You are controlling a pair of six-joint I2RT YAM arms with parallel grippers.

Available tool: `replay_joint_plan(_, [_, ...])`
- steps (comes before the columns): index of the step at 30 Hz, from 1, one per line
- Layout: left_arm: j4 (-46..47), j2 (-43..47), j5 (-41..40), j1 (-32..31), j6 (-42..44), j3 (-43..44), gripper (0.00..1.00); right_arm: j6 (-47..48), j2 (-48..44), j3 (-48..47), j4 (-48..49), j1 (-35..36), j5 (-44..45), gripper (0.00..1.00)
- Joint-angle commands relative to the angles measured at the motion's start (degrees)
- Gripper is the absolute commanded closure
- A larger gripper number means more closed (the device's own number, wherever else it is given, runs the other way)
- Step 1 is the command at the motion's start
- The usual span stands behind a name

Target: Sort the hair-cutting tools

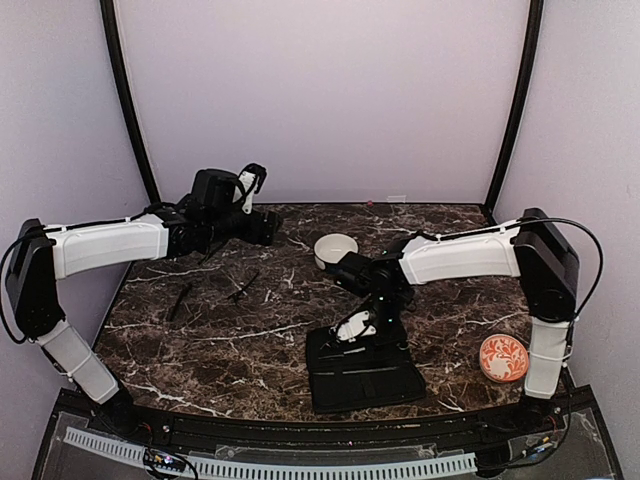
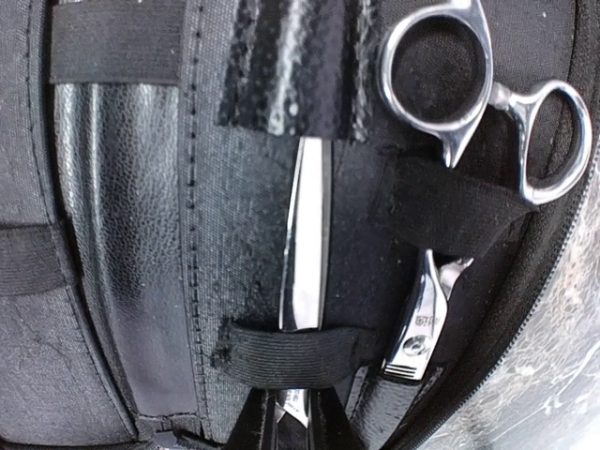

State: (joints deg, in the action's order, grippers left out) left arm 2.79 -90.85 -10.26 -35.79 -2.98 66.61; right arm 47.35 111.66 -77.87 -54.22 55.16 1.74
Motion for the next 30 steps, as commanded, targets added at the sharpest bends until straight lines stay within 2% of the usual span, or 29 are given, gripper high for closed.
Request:
replay_joint_plan(1, [-1.37, -0.07, 0.42, 0.20, 0.34, 1.86, 0.09, -0.59, 1.62, -1.13, 1.66, 1.21, -1.65, 1.00])
replay_joint_plan(7, [-1.45, -0.36, 0.48, 0.20, 0.35, 2.01, 0.09, -0.86, 1.92, -1.51, 2.18, 1.71, -2.62, 0.99])
replay_joint_plan(11, [-1.55, -0.63, 0.38, 0.20, 0.39, 2.03, 0.09, -1.72, 1.29, -1.54, 2.00, 1.71, -3.57, 0.91])
replay_joint_plan(13, [-1.63, -1.01, 0.57, 0.20, 0.35, 2.06, 0.09, -1.73, -0.52, -0.23, 2.16, 1.35, -3.14, 0.82])
replay_joint_plan(16, [-1.80, -1.06, 1.05, 0.20, 0.09, 2.21, 0.09, -1.65, -2.97, 1.36, 1.44, 0.13, -2.79, 0.77])
replay_joint_plan(24, [-1.86, -1.24, 1.37, 0.20, -0.09, 2.26, 0.09, -2.02, -7.05, 3.09, -1.20, -4.92, -3.50, 0.77])
replay_joint_plan(30, [-1.91, -1.29, 1.42, 0.20, -0.18, 2.29, 0.09, -1.57, -7.25, 4.28, -1.08, -5.94, -2.82, 0.78])
